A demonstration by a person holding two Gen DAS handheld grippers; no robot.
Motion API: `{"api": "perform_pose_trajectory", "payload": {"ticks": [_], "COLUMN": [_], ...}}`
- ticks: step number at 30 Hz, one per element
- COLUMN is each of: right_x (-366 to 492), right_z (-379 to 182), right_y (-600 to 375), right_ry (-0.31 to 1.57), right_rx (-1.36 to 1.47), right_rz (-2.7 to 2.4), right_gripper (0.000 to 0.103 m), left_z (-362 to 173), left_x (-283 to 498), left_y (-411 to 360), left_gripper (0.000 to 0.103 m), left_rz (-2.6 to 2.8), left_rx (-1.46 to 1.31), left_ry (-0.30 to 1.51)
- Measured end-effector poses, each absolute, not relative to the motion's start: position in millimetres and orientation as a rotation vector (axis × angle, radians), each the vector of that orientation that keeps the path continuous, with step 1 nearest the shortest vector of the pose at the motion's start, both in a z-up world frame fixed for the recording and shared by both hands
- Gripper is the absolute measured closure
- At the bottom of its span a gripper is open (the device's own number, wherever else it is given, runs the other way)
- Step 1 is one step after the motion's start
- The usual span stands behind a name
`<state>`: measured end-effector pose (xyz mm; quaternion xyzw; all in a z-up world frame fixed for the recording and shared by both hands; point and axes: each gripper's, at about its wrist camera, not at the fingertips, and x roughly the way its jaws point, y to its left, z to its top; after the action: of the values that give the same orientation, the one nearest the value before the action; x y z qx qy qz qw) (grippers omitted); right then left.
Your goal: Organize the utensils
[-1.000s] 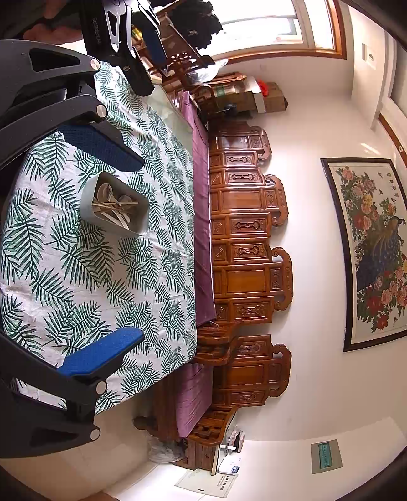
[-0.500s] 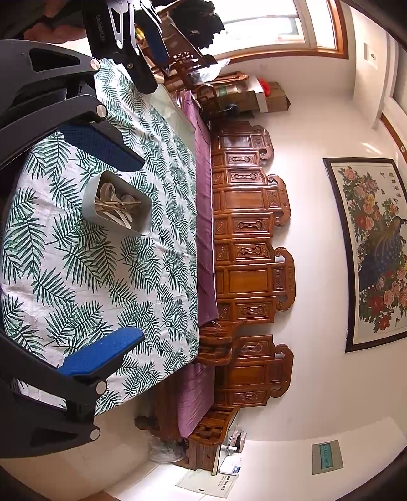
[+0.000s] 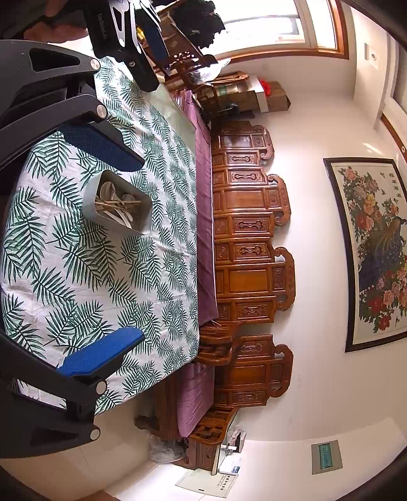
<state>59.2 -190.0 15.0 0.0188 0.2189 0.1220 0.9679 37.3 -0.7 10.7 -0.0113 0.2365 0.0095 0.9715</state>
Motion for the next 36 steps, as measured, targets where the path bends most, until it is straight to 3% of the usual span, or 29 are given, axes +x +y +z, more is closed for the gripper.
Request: {"api": "perform_pose_trajectory", "payload": {"ticks": [36], "right_x": [58.8], "right_z": [12.6], "right_y": [-190.8], "right_ry": [0.44], "right_rx": [0.043], "right_rz": [0.242], "right_gripper": [0.003], "left_z": [12.4], "left_x": [34.2], "left_y": [-4.7], "left_gripper": [0.008], "left_rz": [0.027], "left_rx": [-0.029], "left_ry": [0.466]}}
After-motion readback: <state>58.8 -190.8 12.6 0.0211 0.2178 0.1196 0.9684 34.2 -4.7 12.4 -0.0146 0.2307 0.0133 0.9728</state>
